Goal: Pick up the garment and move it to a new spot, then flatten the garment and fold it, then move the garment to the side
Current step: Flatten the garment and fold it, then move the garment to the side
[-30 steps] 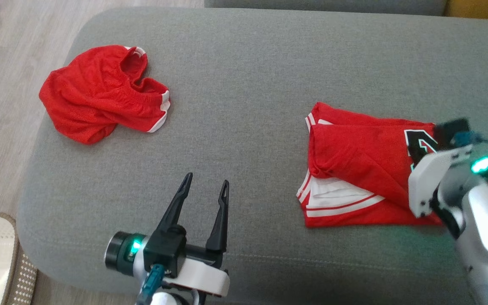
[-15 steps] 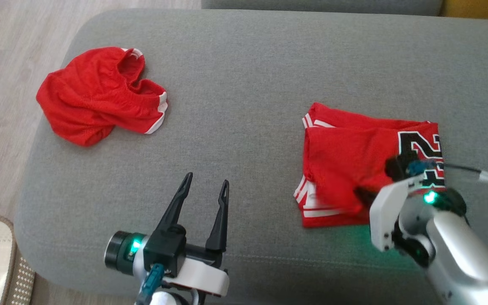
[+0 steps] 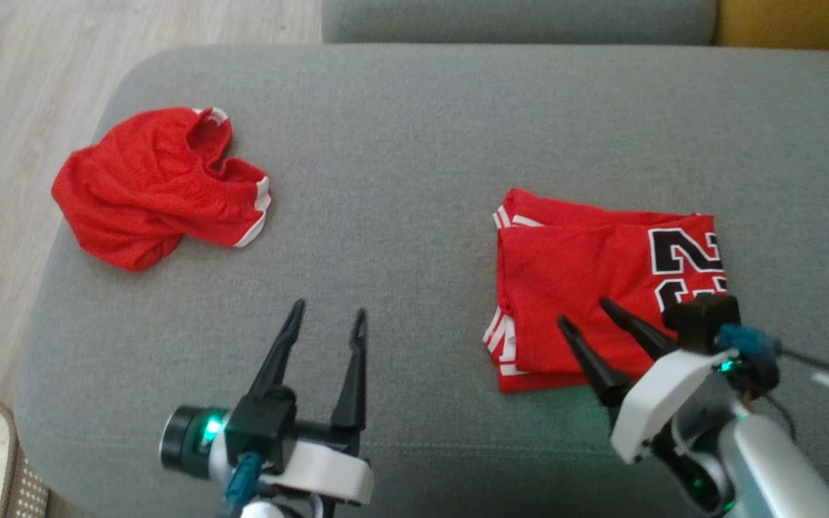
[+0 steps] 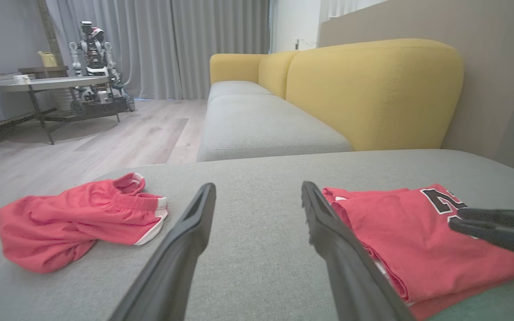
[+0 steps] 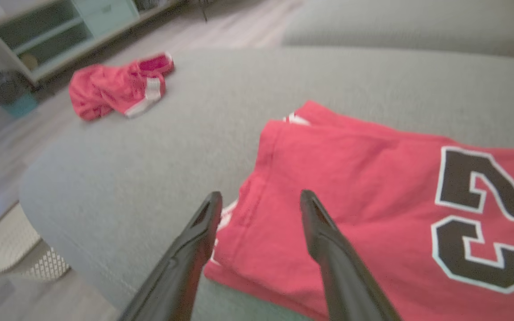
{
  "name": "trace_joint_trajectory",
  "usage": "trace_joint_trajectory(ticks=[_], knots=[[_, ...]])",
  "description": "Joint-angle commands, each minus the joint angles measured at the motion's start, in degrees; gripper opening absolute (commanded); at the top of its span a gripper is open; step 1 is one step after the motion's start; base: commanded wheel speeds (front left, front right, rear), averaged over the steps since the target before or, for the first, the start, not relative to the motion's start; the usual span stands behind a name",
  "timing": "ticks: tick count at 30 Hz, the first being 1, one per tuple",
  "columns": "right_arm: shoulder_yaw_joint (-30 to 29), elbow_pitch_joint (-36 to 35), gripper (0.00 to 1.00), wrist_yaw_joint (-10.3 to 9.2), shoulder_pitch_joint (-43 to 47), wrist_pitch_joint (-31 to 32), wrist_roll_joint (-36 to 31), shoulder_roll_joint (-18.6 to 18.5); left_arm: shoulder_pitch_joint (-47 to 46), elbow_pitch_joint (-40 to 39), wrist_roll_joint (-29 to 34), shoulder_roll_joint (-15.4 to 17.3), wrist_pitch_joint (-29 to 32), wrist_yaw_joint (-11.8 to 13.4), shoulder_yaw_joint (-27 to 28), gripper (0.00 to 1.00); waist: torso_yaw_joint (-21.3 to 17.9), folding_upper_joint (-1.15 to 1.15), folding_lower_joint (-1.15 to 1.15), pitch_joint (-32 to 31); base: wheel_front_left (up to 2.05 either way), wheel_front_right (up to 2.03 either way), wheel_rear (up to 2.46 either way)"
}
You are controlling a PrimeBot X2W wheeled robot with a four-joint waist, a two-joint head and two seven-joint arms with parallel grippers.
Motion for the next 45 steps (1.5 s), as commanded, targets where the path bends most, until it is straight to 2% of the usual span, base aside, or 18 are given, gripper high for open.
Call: trace_joint_trajectory(ticks=[1,5,9,11,15,18,22,27,45], knots=[[0.14,-2.53,1.0,-0.02,0.21,-2.94,-0.99,1.38,-0.31,-1.99,-0.37,-0.49,-0.7,0.51,2.42,1.0,-0.46,0.0,0.0,-1.02,0.0,0.0,0.0],[-2.5,-1.94,1.0,-0.02,2.37,-14.07,-4.99,5.51,1.44,-2.11,-1.15,-0.49,-0.7,0.79,4.11,1.0,-1.27,0.0,0.0,-3.47,0.0,0.0,0.0],[-8.06,1.8,1.0,-0.02,4.82,-24.33,-10.6,9.06,4.3,-3.02,-1.68,-0.49,-0.7,1.44,6.67,1.0,-2.8,0.0,0.0,-6.2,0.0,0.0,0.0],[-10.31,2.53,1.0,-0.02,5.22,-26.2,-12.16,9.73,5.44,-3.59,-1.45,-0.39,-0.7,1.59,7.68,1.0,-3.43,0.0,0.0,-6.94,0.0,0.0,0.0],[-16.16,0.87,1.0,-0.02,6.0,-27.16,-14.25,10.63,7.71,-4.62,-0.64,0.02,-0.7,1.66,9.37,1.0,-4.24,0.0,0.0,-8.09,0.0,0.0,0.0],[-18.07,-2.26,1.0,-0.02,7.58,-27.19,-15.67,10.91,9.51,-5.41,0.18,0.22,-0.7,2.21,10.75,1.0,-4.75,0.0,0.0,-8.68,0.0,0.0,0.0],[-17.18,-5.83,1.0,-0.02,10.42,-27.2,-17.59,10.59,12.06,-6.37,1.39,0.36,-0.7,2.83,12.08,1.0,-5.34,0.0,0.0,-9.33,0.0,0.0,0.0],[-16.23,-7.02,1.0,-0.02,13.78,-27.21,-18.73,10.33,13.59,-7.3,3.44,0.89,-0.7,3.27,12.29,1.0,-5.8,0.0,0.0,-9.95,0.0,0.0,0.0],[-15.23,-6.28,1.0,-0.02,15.59,-27.22,-19.07,11.02,13.47,-7.05,4.29,1.32,-0.7,3.14,11.51,1.0,-5.66,0.0,0.0,-10.08,0.0,0.0,0.0]])
